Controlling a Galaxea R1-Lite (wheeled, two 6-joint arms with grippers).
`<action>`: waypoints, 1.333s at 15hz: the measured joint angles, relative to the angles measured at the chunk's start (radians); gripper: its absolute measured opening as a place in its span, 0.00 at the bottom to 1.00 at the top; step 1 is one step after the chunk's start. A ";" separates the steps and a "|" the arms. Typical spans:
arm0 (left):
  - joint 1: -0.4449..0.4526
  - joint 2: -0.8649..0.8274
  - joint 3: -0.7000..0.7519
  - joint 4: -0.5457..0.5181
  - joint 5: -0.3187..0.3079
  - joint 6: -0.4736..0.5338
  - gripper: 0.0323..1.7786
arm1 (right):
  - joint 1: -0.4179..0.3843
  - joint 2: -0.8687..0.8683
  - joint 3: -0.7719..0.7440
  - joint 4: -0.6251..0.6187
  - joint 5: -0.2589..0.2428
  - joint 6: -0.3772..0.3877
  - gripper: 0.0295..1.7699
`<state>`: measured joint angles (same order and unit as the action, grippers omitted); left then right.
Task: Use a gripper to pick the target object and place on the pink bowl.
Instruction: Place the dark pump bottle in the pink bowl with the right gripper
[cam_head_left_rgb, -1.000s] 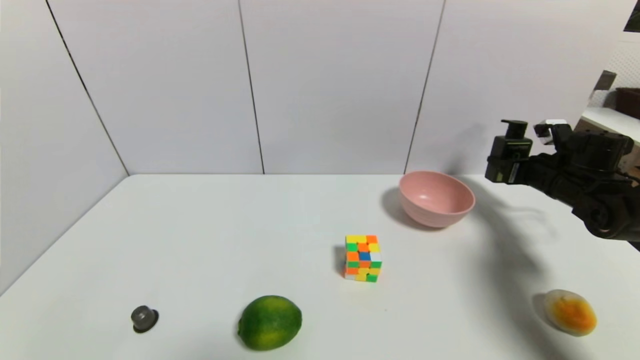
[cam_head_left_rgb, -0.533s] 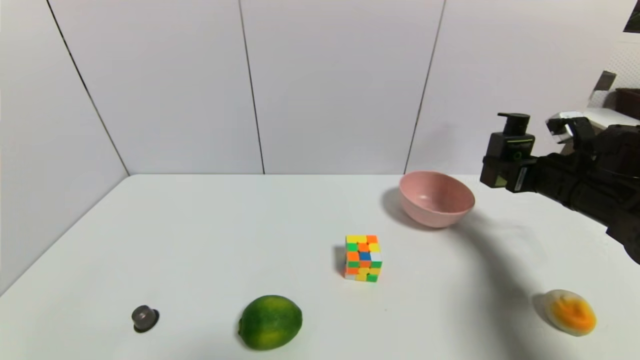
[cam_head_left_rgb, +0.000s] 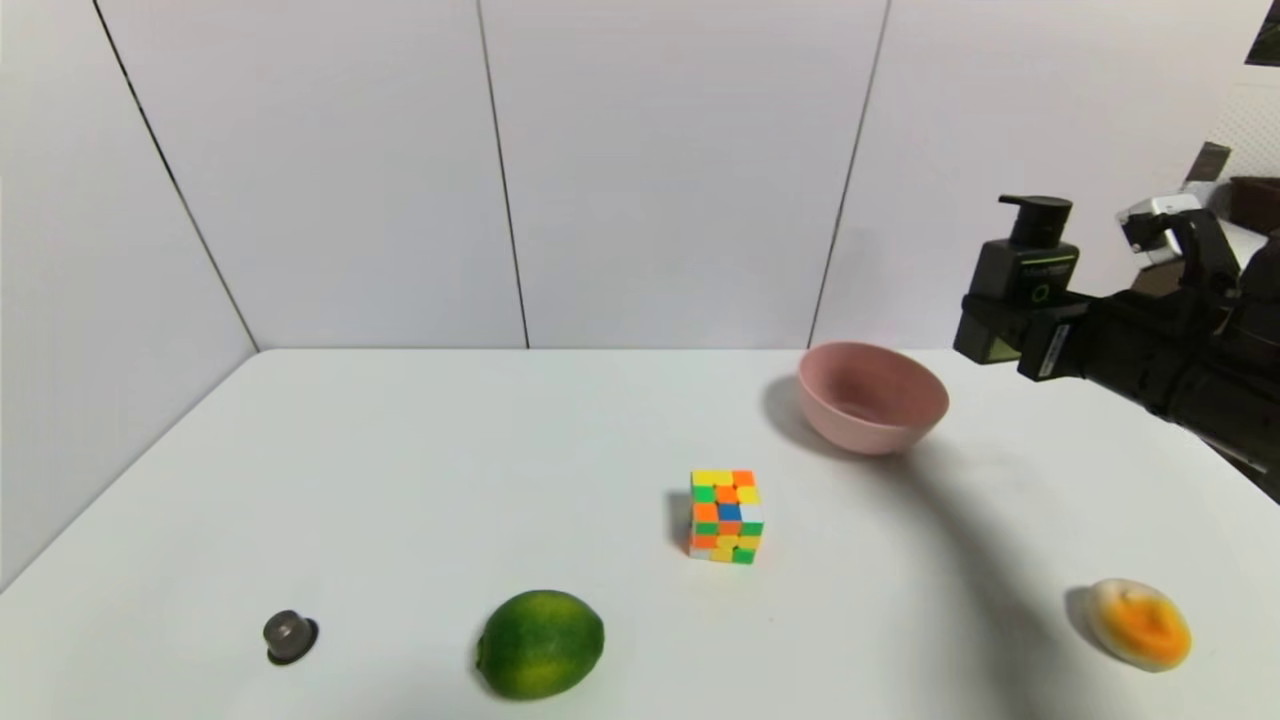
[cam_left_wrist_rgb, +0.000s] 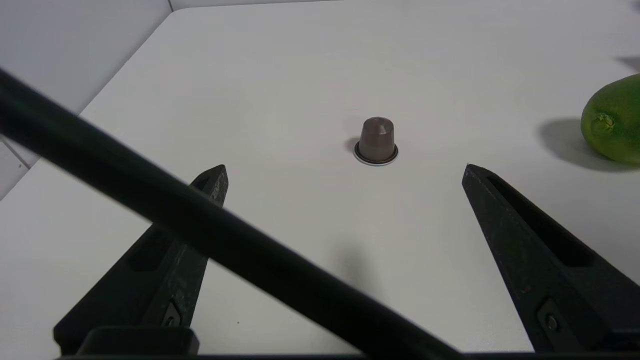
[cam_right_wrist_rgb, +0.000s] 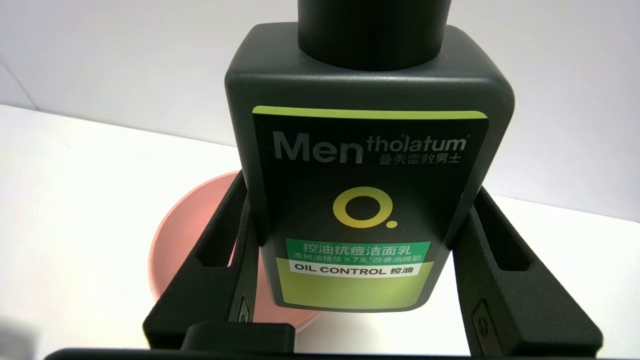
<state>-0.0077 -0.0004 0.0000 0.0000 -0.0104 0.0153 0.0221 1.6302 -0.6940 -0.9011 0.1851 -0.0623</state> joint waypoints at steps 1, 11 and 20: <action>0.000 0.000 0.000 0.000 0.000 0.000 0.95 | 0.016 -0.005 0.019 -0.004 0.000 -0.001 0.59; 0.000 0.000 0.000 0.000 0.000 0.000 0.95 | 0.094 0.168 -0.089 0.000 0.000 -0.001 0.59; 0.000 0.000 0.000 0.000 0.000 0.000 0.95 | 0.122 0.315 -0.184 -0.033 -0.005 -0.003 0.59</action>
<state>-0.0077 -0.0004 0.0000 0.0000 -0.0104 0.0149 0.1443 1.9453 -0.8783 -0.9336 0.1798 -0.0653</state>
